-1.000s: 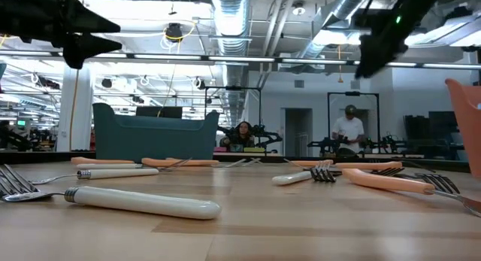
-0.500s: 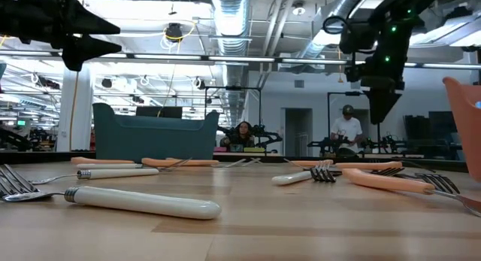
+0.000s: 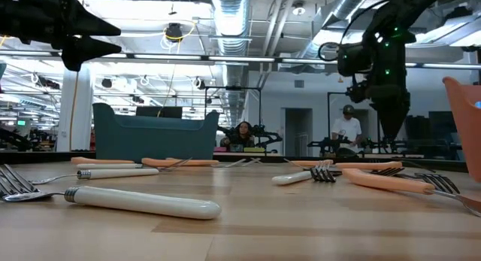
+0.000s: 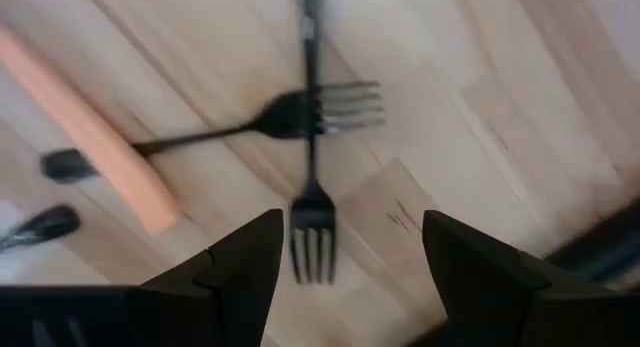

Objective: Sort silverware by color (type)
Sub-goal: Put the black fork into the orange bin

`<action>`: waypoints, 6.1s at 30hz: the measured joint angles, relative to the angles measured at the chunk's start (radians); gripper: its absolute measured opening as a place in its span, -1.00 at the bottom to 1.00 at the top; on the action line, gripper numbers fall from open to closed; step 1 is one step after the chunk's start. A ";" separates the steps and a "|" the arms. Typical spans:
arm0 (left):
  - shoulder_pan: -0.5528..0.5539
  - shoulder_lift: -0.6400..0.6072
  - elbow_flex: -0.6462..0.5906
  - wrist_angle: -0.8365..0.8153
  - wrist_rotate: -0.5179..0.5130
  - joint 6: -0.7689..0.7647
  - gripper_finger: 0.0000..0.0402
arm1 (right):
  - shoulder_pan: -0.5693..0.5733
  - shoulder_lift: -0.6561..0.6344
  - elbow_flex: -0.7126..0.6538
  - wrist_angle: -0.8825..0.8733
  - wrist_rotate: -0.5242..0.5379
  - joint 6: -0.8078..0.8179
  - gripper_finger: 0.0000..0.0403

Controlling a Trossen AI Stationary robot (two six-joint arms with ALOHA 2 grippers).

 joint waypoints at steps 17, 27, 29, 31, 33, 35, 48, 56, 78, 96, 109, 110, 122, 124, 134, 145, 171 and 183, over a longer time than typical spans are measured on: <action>0.000 0.000 0.000 -0.007 0.006 0.000 0.17 | 0.049 0.165 -0.002 0.098 0.024 -0.006 0.33; 0.000 0.000 0.000 -0.008 0.005 0.031 0.17 | 0.047 0.110 -0.107 0.200 0.025 0.008 0.33; 0.000 0.000 0.000 -0.008 0.000 0.032 0.17 | 0.047 0.108 -0.105 0.201 0.027 0.007 0.33; 0.000 0.000 0.000 -0.008 -0.002 0.033 0.17 | 0.047 0.109 -0.109 0.201 0.027 0.004 0.33; 0.000 0.000 0.000 -0.008 -0.002 0.033 0.17 | 0.046 0.109 -0.109 0.202 0.027 0.003 0.33; 0.000 0.000 0.000 -0.008 -0.002 0.033 0.17 | 0.046 0.109 -0.109 0.204 0.027 0.003 0.33; 0.000 0.000 0.000 -0.025 -0.002 0.030 0.17 | 0.029 0.133 -0.116 0.222 0.031 -0.008 0.33; 0.000 0.000 0.000 -0.026 -0.002 0.032 0.17 | 0.013 0.133 -0.116 0.222 0.035 -0.008 0.09; 0.000 0.000 0.000 -0.026 -0.002 0.034 0.17 | 0.013 0.133 -0.116 0.222 0.057 -0.005 0.16; 0.000 0.000 0.000 -0.024 -0.002 0.034 0.17 | 0.014 0.218 -0.113 0.233 0.070 -0.031 -0.06; 0.000 0.000 0.000 -0.019 -0.008 0.034 0.17 | 0.016 0.206 -0.113 0.231 0.098 -0.015 -0.84; 0.000 0.000 0.000 -0.018 -0.010 0.034 0.17 | 0.016 0.206 -0.109 0.226 0.098 -0.015 -0.84; 0.000 0.000 0.000 -0.004 -0.045 0.034 0.17 | 0.028 0.113 -0.077 0.186 0.112 -0.009 -0.80; 0.000 0.000 0.000 -0.004 -0.048 0.033 0.17 | 0.028 0.075 -0.076 0.185 0.109 -0.007 -0.80; 0.000 0.000 0.000 -0.004 -0.053 0.028 0.17 | 0.036 -0.082 -0.076 0.133 0.090 0.012 -0.79; 0.000 0.000 0.000 -0.004 -0.058 0.027 0.17 | 0.165 -0.249 -0.073 0.137 0.051 0.017 -0.79; 0.000 0.000 0.000 0.007 -0.084 0.000 0.17 | 0.741 -0.370 0.269 -0.150 0.065 0.896 -0.79; 0.000 0.000 0.000 0.007 -0.112 -0.029 0.17 | 1.185 -0.369 0.279 -0.307 0.146 1.583 -0.79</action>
